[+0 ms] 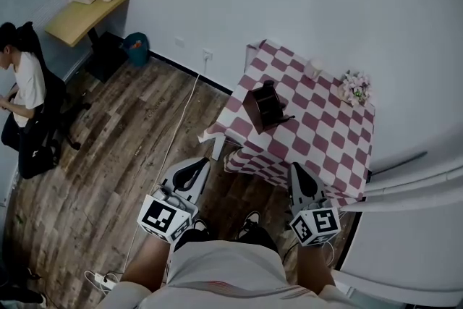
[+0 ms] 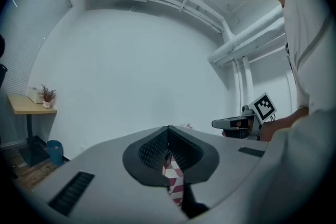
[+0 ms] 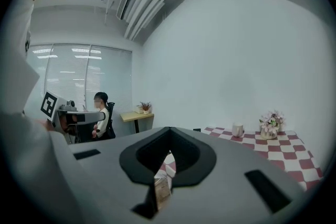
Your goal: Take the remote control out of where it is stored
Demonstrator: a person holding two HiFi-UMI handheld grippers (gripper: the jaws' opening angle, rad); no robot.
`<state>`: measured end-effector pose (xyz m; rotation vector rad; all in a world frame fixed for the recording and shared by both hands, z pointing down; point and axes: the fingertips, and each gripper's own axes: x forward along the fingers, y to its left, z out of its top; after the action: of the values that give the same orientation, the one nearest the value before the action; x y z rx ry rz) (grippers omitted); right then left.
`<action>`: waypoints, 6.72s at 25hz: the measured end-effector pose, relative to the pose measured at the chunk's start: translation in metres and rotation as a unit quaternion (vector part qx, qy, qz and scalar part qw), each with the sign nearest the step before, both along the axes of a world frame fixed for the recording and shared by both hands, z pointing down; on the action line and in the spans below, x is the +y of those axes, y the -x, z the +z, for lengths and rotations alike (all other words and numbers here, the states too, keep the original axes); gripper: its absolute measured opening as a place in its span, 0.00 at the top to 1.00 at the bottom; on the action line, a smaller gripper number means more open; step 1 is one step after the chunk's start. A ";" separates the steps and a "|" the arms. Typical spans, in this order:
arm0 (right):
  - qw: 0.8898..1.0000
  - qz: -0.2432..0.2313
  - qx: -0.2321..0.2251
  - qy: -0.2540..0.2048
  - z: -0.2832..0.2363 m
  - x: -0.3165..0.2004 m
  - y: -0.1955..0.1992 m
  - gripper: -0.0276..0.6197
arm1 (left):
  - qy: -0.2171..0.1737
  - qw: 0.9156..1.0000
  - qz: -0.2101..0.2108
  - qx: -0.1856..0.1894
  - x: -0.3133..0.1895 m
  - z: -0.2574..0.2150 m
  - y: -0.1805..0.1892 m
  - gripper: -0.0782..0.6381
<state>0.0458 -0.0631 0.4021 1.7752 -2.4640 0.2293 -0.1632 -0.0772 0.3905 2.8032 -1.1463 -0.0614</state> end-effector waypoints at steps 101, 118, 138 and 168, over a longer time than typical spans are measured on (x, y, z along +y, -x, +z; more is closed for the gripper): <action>0.768 -0.127 0.369 0.508 0.246 -0.174 -0.326 0.66 | 0.080 0.997 -0.015 -0.009 -0.080 0.027 -0.164 0.88; 0.716 -0.176 0.372 0.564 0.297 -0.175 -0.309 0.66 | 0.092 0.994 -0.053 -0.009 -0.086 0.035 -0.142 0.88; 0.973 -0.054 0.138 0.180 0.095 -0.180 -0.212 0.76 | 0.057 0.998 -0.018 -0.002 -0.094 0.007 -0.130 0.88; 0.999 -0.015 0.047 -0.012 0.010 -0.129 -0.115 0.92 | 0.016 1.000 -0.015 0.011 -0.102 -0.019 -0.103 0.88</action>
<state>0.1606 -0.1926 0.4124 1.7155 -2.4355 0.1122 -0.0598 -0.1792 0.3715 2.7516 -1.1735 -0.0747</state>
